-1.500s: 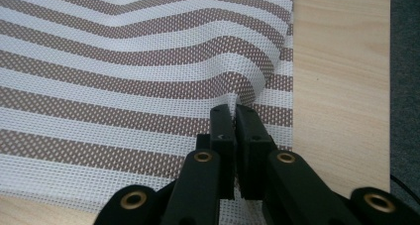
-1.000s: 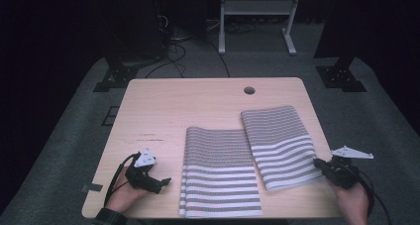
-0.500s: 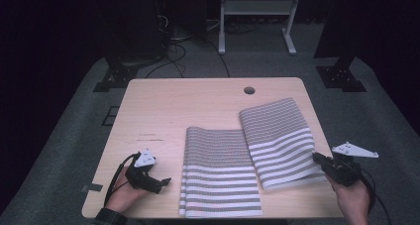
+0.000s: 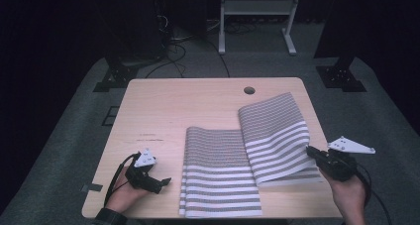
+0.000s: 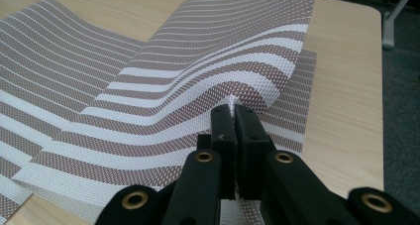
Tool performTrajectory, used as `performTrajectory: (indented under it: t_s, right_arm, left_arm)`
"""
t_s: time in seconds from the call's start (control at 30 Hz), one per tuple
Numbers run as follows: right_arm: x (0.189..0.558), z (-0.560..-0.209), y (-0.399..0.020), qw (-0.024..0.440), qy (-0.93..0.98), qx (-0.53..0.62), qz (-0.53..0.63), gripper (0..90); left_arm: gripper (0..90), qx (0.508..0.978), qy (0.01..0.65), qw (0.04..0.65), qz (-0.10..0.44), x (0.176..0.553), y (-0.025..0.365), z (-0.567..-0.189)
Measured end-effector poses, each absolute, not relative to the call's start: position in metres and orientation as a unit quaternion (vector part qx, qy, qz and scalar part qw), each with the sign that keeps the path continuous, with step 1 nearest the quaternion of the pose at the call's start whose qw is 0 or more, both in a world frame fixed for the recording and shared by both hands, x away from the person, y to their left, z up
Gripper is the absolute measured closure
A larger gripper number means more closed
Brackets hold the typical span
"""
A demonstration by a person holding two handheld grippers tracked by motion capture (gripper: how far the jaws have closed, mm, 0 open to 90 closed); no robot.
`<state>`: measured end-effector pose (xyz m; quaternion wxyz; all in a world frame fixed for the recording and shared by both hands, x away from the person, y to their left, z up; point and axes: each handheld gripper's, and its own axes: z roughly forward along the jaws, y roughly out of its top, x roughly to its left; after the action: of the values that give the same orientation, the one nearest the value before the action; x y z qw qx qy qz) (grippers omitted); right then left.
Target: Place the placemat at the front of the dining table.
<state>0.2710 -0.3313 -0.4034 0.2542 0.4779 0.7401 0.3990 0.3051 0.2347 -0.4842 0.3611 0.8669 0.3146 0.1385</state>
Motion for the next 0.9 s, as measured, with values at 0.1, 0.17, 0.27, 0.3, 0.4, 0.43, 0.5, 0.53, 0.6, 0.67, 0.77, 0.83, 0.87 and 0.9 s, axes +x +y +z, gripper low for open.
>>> performTrajectory:
  t_s: [0.1, 0.17, 0.27, 0.3, 0.4, 0.43, 0.5, 0.53, 0.6, 0.67, 0.77, 0.83, 0.87, 0.9]
  right_arm:
    - [0.273, -0.398, -0.328, 0.260, 0.743, 0.469, 0.400, 88.0]
    - [0.274, -0.396, -0.325, 0.261, 0.745, 0.464, 0.403, 88.0]
    - [0.276, -0.393, -0.320, 0.261, 0.748, 0.454, 0.406, 88.1]
    - [0.276, -0.393, -0.318, 0.261, 0.749, 0.453, 0.408, 88.1]
    - [0.278, -0.389, -0.313, 0.260, 0.750, 0.444, 0.414, 88.1]
    - [0.278, -0.388, -0.311, 0.260, 0.750, 0.442, 0.417, 88.1]
    - [0.279, -0.385, -0.309, 0.259, 0.752, 0.437, 0.421, 88.1]
    - [0.279, -0.384, -0.306, 0.260, 0.751, 0.433, 0.424, 88.1]
    - [0.280, -0.382, -0.304, 0.256, 0.751, 0.431, 0.430, 88.1]
    - [0.282, -0.381, -0.301, 0.256, 0.752, 0.427, 0.432, 88.1]
    - [0.284, -0.380, -0.297, 0.256, 0.754, 0.422, 0.433, 88.1]
    - [0.286, -0.380, -0.294, 0.253, 0.755, 0.421, 0.435, 88.1]
    - [0.287, -0.380, -0.293, 0.252, 0.755, 0.421, 0.436, 88.1]
    - [0.288, -0.379, -0.291, 0.252, 0.755, 0.419, 0.437, 88.1]
  left_arm:
    - [0.0, 0.868, 0.314, 0.360, 0.138, 0.305, 0.235, -0.484]
    - [0.0, 0.868, 0.314, 0.360, 0.139, 0.305, 0.235, -0.484]
    - [0.0, 0.868, 0.314, 0.360, 0.139, 0.305, 0.235, -0.484]
    - [0.0, 0.868, 0.314, 0.360, 0.139, 0.305, 0.235, -0.484]
    - [0.0, 0.868, 0.314, 0.360, 0.139, 0.305, 0.235, -0.484]
    - [0.0, 0.868, 0.314, 0.360, 0.139, 0.305, 0.235, -0.484]
    - [0.0, 0.868, 0.314, 0.360, 0.139, 0.305, 0.235, -0.484]
    - [0.0, 0.868, 0.314, 0.359, 0.139, 0.305, 0.235, -0.484]
    - [0.0, 0.868, 0.314, 0.360, 0.139, 0.305, 0.235, -0.484]
    - [0.0, 0.868, 0.314, 0.360, 0.139, 0.305, 0.235, -0.484]
    - [0.0, 0.868, 0.314, 0.360, 0.139, 0.305, 0.235, -0.484]
    - [0.0, 0.868, 0.314, 0.359, 0.139, 0.305, 0.235, -0.484]
    - [0.0, 0.868, 0.314, 0.360, 0.139, 0.305, 0.235, -0.484]
    - [0.0, 0.868, 0.314, 0.360, 0.139, 0.305, 0.235, -0.484]
